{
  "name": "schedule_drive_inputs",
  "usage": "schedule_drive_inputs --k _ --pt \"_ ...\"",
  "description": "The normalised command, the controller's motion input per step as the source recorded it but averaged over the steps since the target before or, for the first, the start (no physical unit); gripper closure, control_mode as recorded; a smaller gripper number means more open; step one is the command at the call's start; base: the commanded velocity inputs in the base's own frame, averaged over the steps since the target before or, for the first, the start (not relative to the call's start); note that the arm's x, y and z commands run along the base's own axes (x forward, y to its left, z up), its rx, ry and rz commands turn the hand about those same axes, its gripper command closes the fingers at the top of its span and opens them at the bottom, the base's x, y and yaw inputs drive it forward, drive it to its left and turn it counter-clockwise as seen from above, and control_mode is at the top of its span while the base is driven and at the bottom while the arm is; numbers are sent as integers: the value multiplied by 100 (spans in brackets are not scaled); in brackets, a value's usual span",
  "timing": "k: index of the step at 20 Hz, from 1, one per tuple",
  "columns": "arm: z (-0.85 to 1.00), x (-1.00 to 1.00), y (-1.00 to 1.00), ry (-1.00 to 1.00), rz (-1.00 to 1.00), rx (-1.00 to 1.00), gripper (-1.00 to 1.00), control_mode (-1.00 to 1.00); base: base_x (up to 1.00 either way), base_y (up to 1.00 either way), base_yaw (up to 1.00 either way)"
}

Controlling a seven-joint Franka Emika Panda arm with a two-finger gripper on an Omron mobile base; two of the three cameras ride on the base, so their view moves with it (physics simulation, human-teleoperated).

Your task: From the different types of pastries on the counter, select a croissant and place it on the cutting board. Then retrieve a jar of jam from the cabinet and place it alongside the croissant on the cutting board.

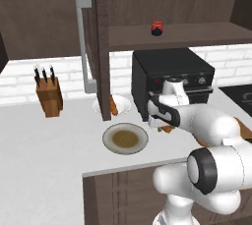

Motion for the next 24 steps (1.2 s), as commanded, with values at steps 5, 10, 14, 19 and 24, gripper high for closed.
schedule_drive_inputs --k 5,10,14,19,24 --pt "18 0 -90 14 -15 0 100 -100 0 0 0" --pt "21 0 -90 12 -15 0 100 -100 0 0 0" --pt "18 0 -92 3 -14 0 100 -100 0 0 0" --pt "3 -5 -66 0 -8 0 100 -100 0 0 0" --pt "-2 0 -22 1 0 -2 100 -100 0 0 0"
